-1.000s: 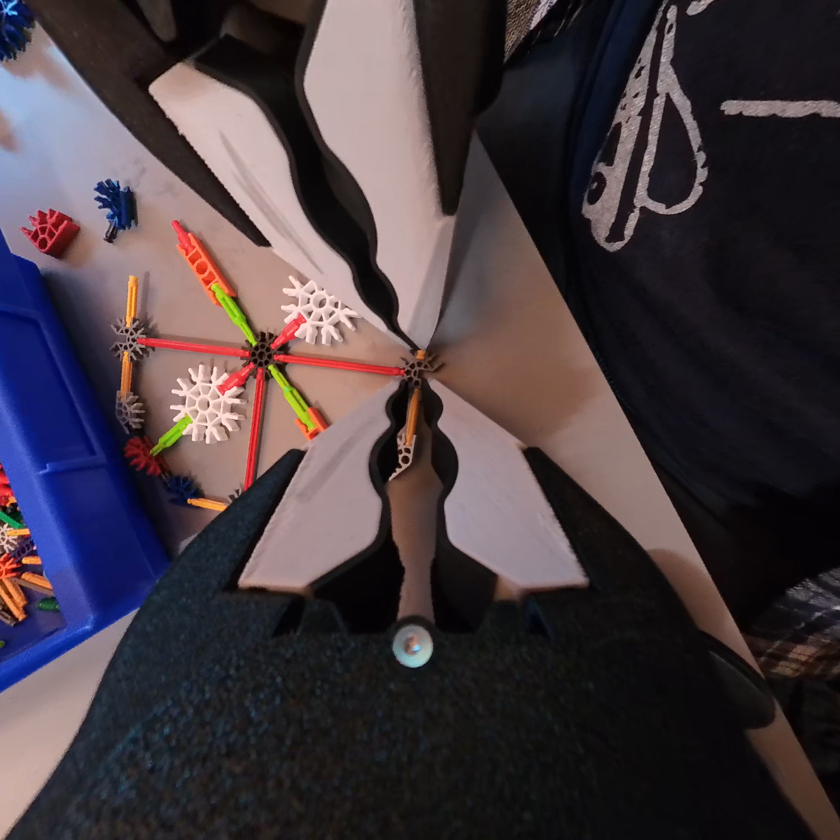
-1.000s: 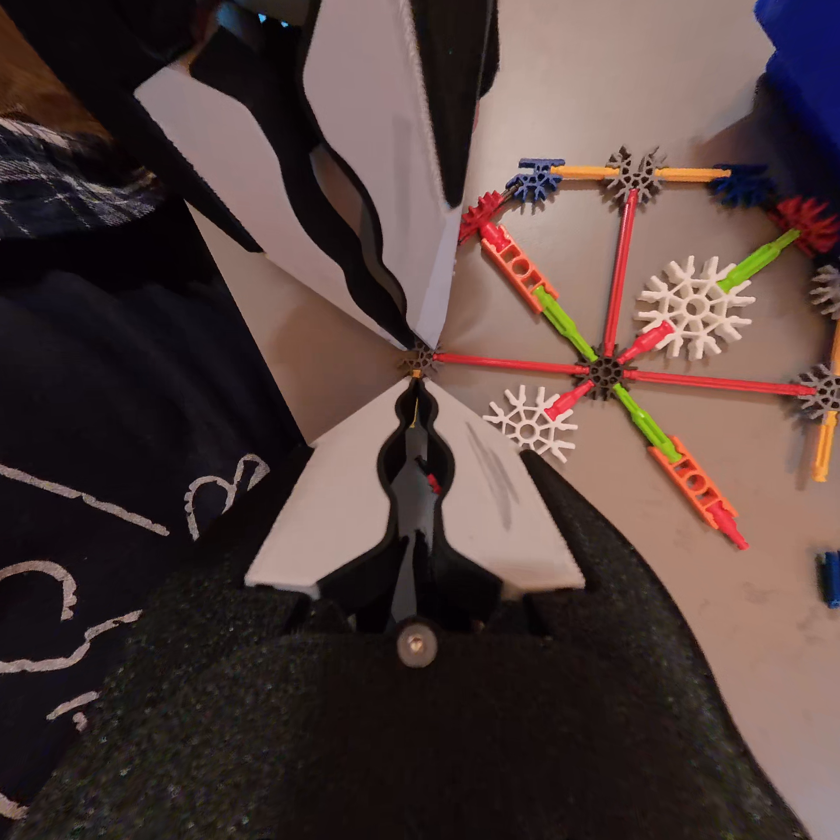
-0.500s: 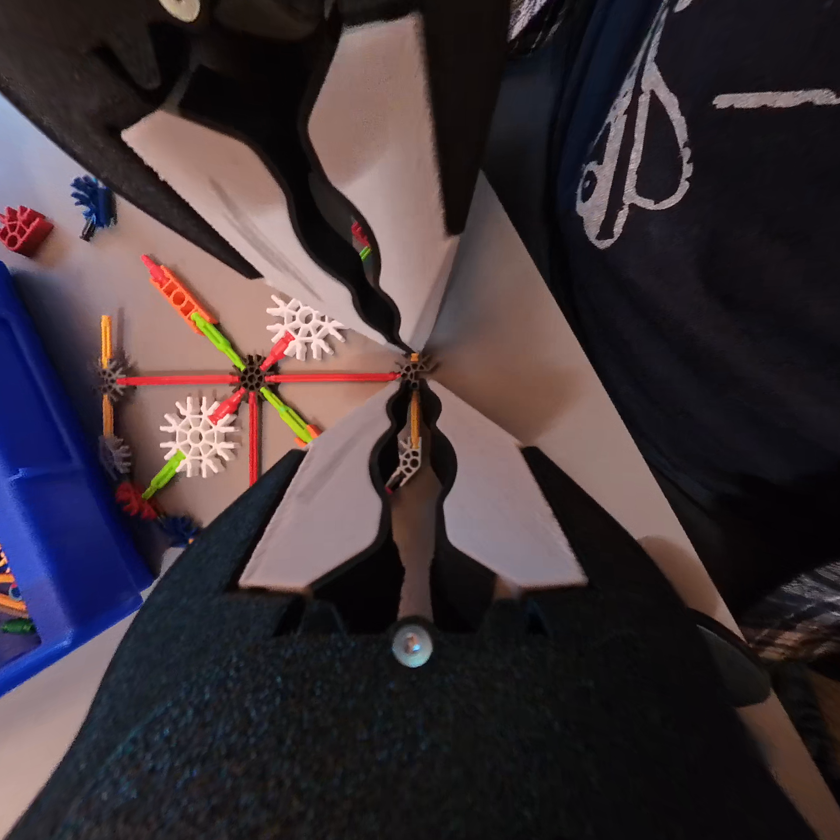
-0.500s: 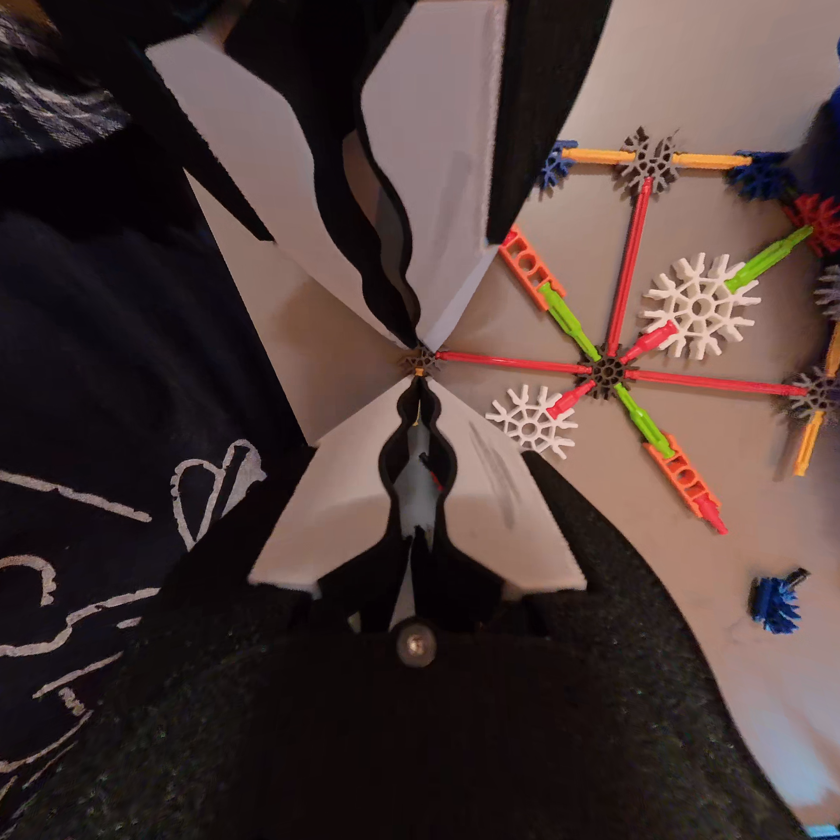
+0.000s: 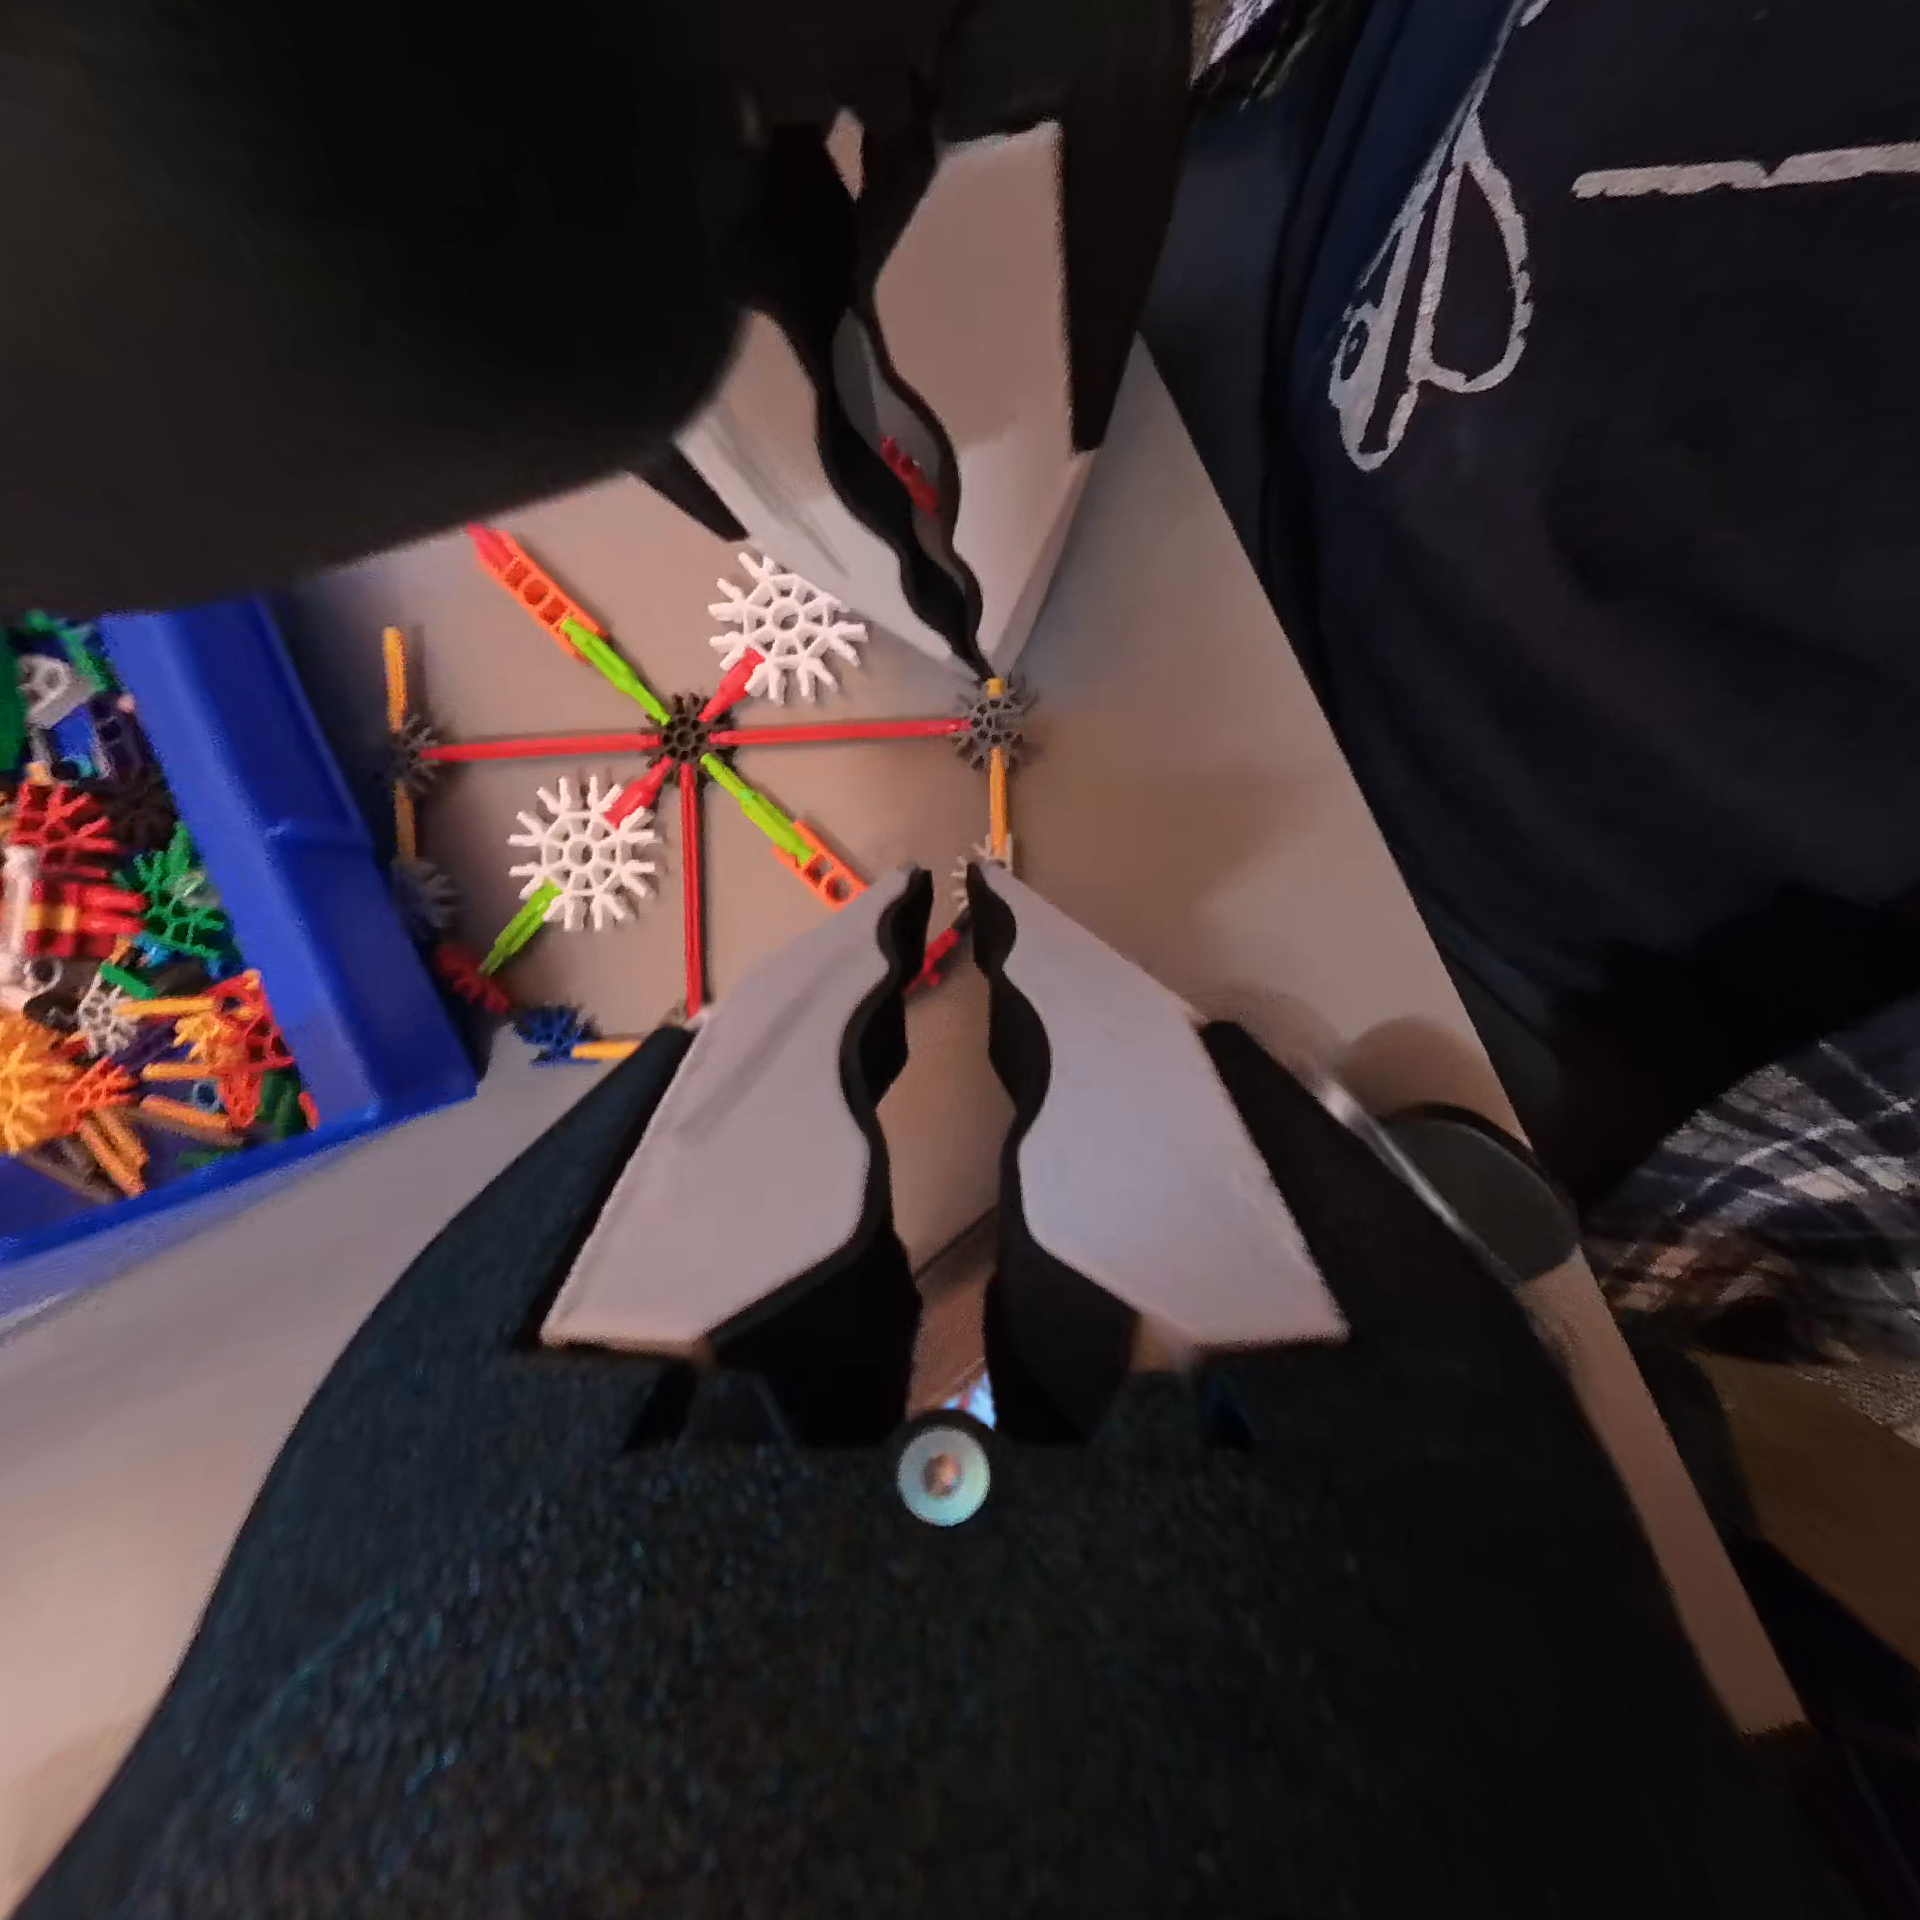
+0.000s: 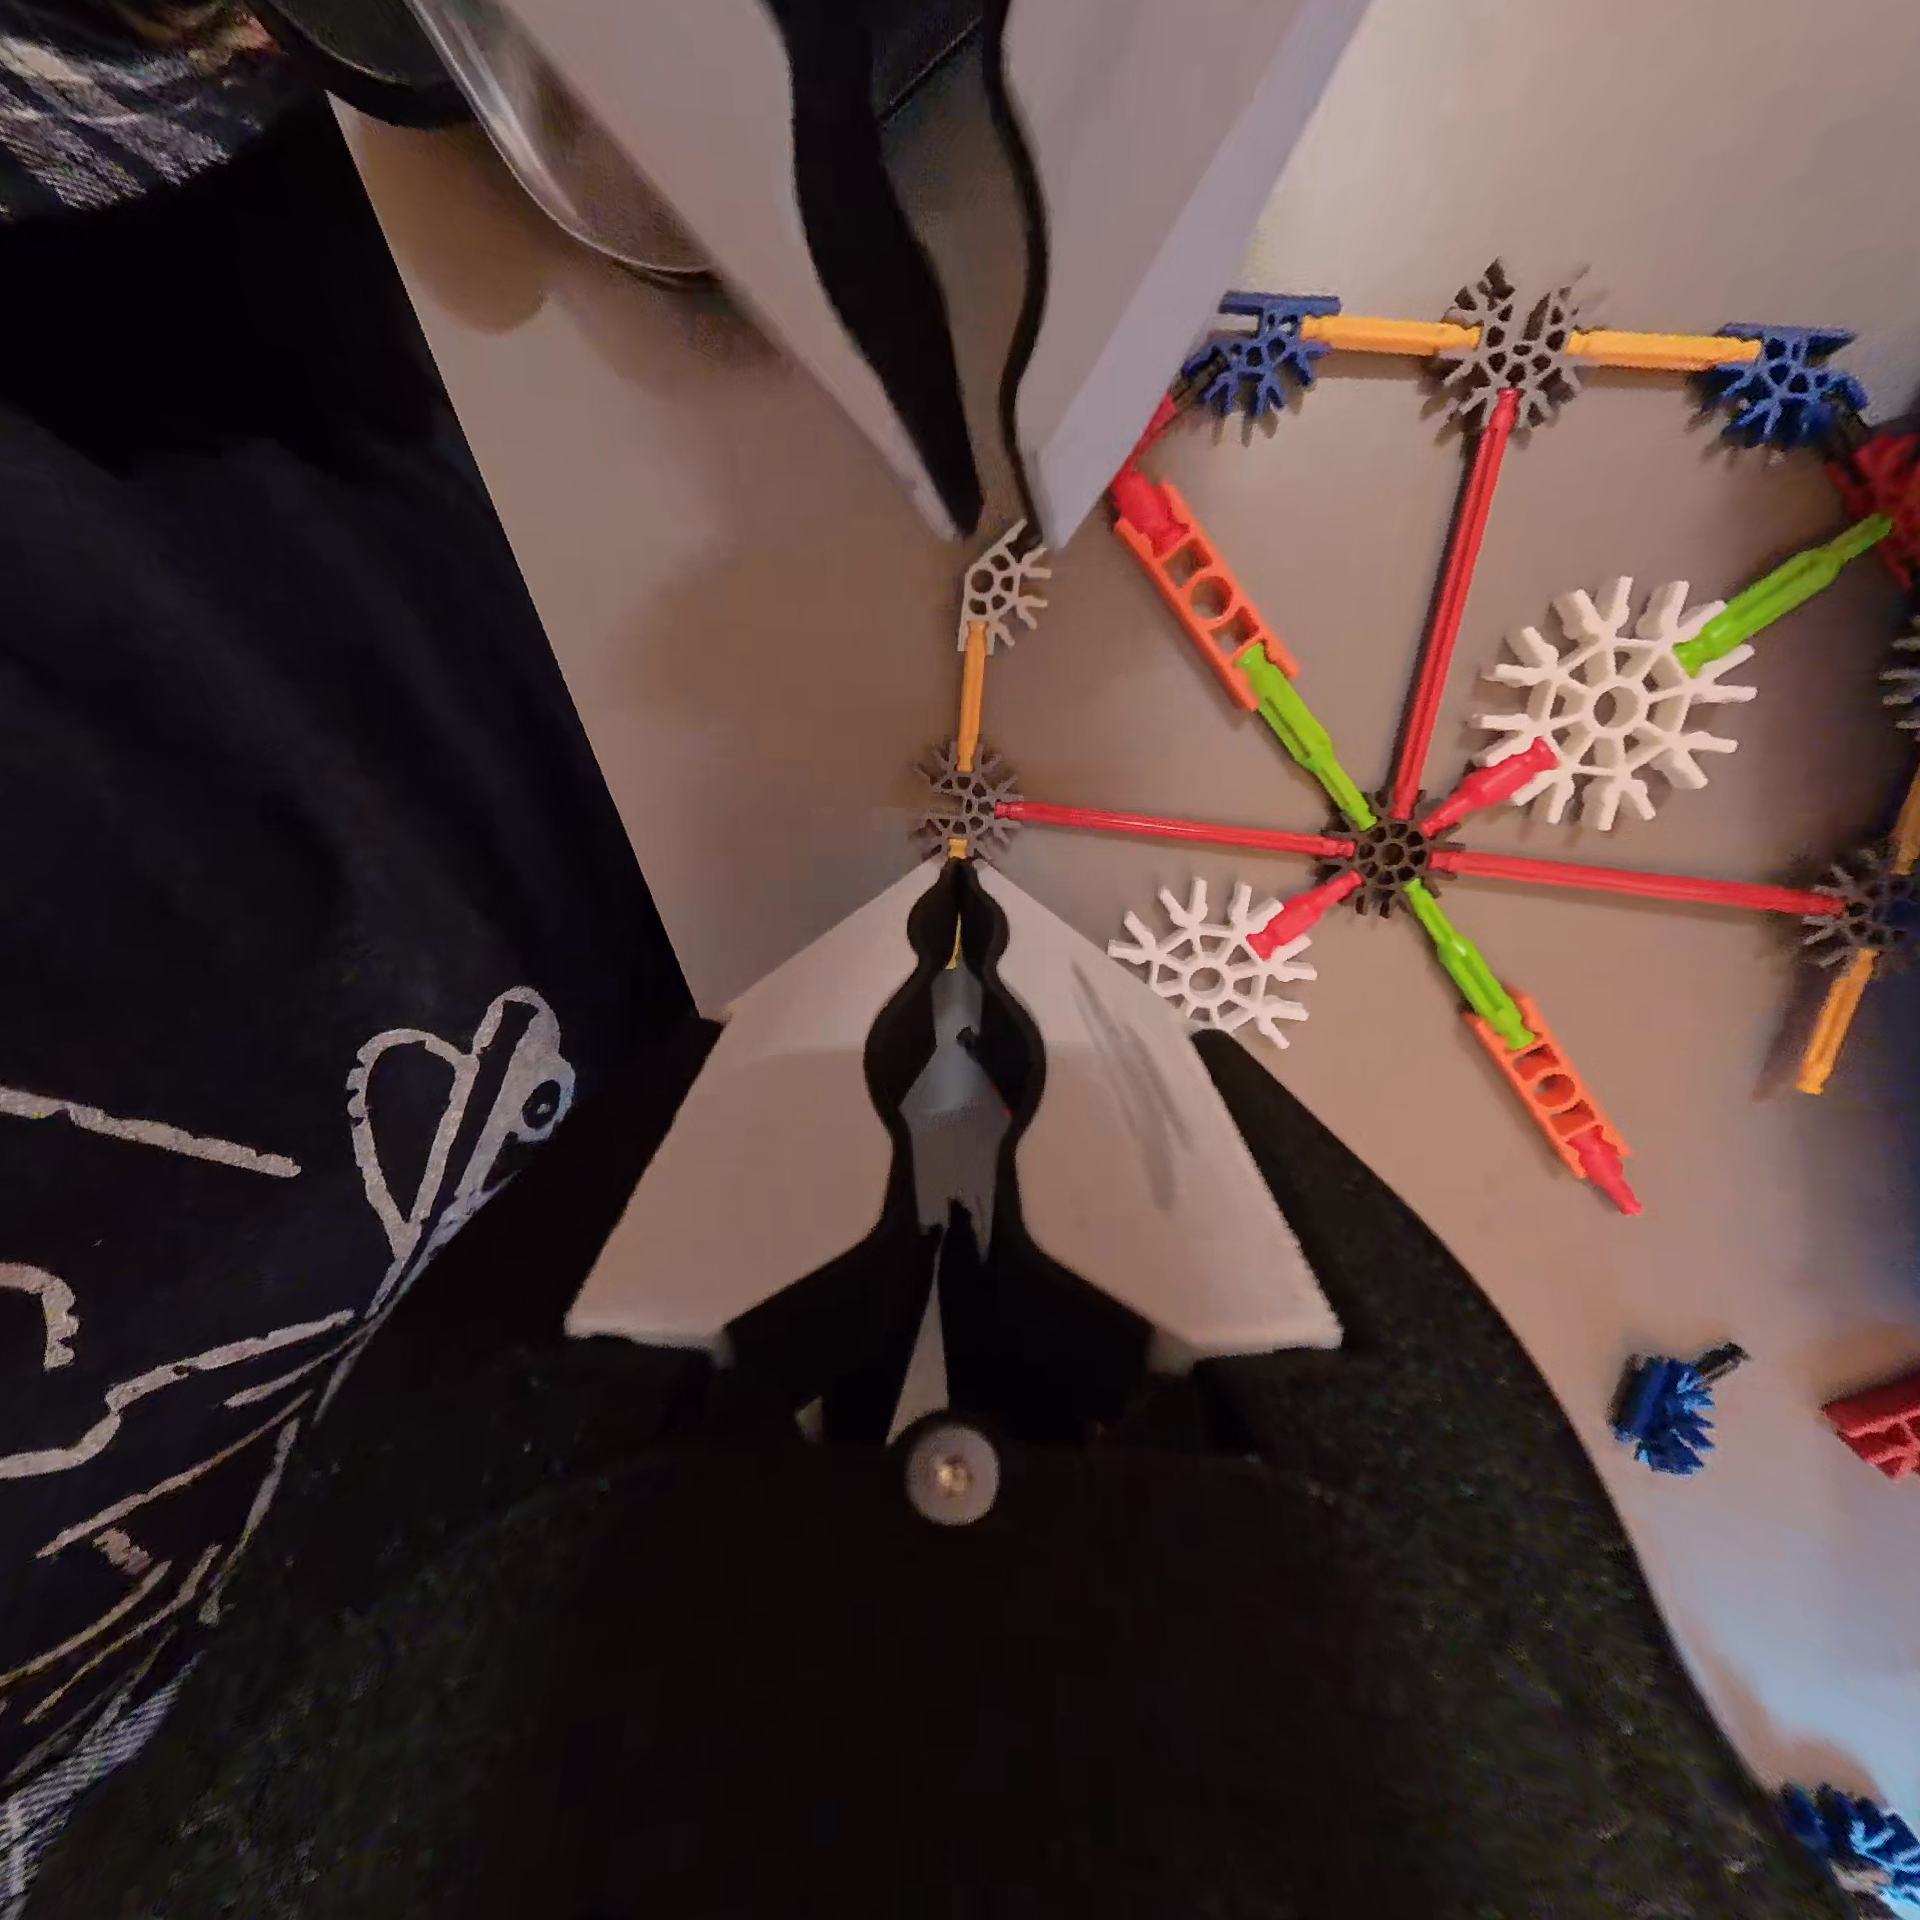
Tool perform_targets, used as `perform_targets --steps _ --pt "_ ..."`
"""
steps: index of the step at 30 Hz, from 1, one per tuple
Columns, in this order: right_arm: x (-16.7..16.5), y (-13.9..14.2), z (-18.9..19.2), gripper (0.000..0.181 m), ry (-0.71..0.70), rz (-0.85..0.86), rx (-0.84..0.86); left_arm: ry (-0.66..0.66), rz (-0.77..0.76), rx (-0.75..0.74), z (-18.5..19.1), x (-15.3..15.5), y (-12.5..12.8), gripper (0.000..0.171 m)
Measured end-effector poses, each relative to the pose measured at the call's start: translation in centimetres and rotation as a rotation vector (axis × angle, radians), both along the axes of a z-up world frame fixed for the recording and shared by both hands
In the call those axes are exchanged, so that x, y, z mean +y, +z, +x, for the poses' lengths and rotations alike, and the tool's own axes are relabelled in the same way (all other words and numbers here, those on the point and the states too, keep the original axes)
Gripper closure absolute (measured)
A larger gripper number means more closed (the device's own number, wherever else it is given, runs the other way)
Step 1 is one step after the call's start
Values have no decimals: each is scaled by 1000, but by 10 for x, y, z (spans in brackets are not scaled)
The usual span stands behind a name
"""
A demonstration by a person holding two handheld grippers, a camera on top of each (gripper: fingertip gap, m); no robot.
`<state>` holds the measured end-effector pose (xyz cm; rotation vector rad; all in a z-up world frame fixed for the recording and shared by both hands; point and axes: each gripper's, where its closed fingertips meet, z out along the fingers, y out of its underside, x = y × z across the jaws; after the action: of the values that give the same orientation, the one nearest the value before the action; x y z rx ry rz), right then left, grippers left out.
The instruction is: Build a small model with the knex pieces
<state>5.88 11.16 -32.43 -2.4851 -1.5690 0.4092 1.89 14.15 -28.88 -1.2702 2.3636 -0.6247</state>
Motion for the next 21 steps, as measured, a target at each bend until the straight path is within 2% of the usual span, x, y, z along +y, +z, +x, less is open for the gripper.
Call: perform_targets --steps 1,6,14,18,19,21 --pt "0 0 0 181 9 -4 -12 13 2 -5 -2 3 3 165" --pt "0 0 0 181 61 -7 -89 55 5 -27 -14 14 16 165" --pt "2 -1 1 181 124 46 -235 91 4 -28 -27 21 19 165" --pt "5 1 3 181 65 63 -156 123 4 -67 -28 25 21 164" --pt "9 5 6 174 51 87 -140 132 5 -78 -27 26 22 164" --pt "11 22 5 171 33 110 -47 146 10 -104 -23 28 22 163"
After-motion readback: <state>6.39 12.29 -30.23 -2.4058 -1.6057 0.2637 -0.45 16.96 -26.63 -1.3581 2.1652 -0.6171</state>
